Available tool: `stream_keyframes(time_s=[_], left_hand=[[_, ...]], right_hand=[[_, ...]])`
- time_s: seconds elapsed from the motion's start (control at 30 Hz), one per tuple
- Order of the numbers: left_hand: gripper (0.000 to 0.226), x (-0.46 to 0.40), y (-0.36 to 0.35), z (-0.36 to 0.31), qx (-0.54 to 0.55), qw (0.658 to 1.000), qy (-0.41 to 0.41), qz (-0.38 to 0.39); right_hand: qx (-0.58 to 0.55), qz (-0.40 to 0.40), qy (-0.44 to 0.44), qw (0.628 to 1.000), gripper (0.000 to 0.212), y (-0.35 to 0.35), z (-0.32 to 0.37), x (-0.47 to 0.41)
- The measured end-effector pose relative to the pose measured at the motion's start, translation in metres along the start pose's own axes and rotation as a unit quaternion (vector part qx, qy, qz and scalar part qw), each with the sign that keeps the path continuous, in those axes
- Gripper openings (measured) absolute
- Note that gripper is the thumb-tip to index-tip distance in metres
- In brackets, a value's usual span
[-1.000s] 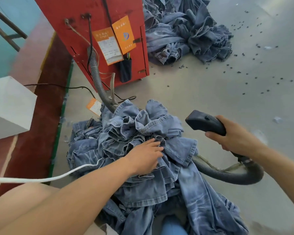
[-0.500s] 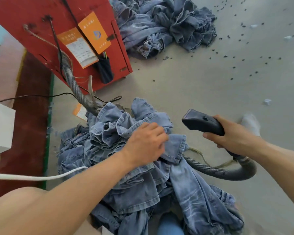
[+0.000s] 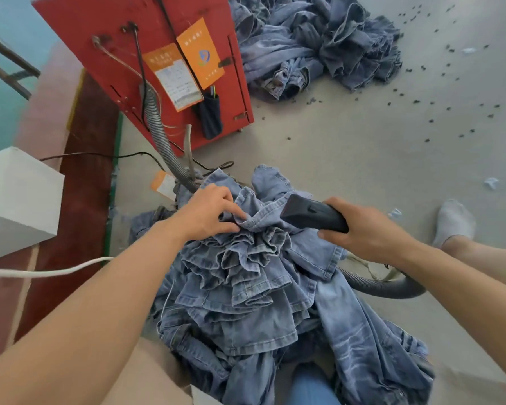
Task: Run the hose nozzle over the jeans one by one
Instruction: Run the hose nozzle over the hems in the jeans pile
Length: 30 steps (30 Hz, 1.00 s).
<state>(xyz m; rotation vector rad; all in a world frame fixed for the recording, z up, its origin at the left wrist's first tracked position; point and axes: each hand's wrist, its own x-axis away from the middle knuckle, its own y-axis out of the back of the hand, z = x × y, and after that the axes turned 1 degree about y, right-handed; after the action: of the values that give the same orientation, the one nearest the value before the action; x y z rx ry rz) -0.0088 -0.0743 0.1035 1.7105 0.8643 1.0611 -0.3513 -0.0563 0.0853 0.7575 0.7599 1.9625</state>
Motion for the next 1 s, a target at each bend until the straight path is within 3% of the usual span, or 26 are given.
stream_keyframes(time_s=[0.13,0.37,0.53,0.7,0.9,1.0], left_hand=[[0.019,-0.003,-0.014,0.000,0.098,0.994,0.053,-0.013],[0.010,-0.007,-0.015,-0.010,0.214,0.974,0.069,0.015],[0.009,-0.004,-0.019,-0.006,0.337,0.932,0.131,0.004],[0.007,-0.004,-0.017,0.000,0.353,0.923,0.154,0.023],[0.017,-0.006,-0.018,-0.003,0.376,0.913,0.156,0.021],[0.017,-0.006,-0.017,-0.002,0.391,0.903,0.180,0.021]], right_hand=[[-0.006,-0.003,0.007,1.000,0.032,-0.004,0.009,-0.001],[0.036,0.019,0.040,0.998,0.031,-0.016,0.027,-0.015],[0.012,0.019,0.083,0.996,0.034,-0.021,0.048,-0.044],[-0.043,-0.030,0.070,0.996,0.033,-0.001,0.036,-0.049],[0.026,0.077,0.073,0.994,0.031,-0.017,0.038,-0.043],[-0.046,0.000,0.092,0.995,0.034,-0.024,0.059,-0.053]])
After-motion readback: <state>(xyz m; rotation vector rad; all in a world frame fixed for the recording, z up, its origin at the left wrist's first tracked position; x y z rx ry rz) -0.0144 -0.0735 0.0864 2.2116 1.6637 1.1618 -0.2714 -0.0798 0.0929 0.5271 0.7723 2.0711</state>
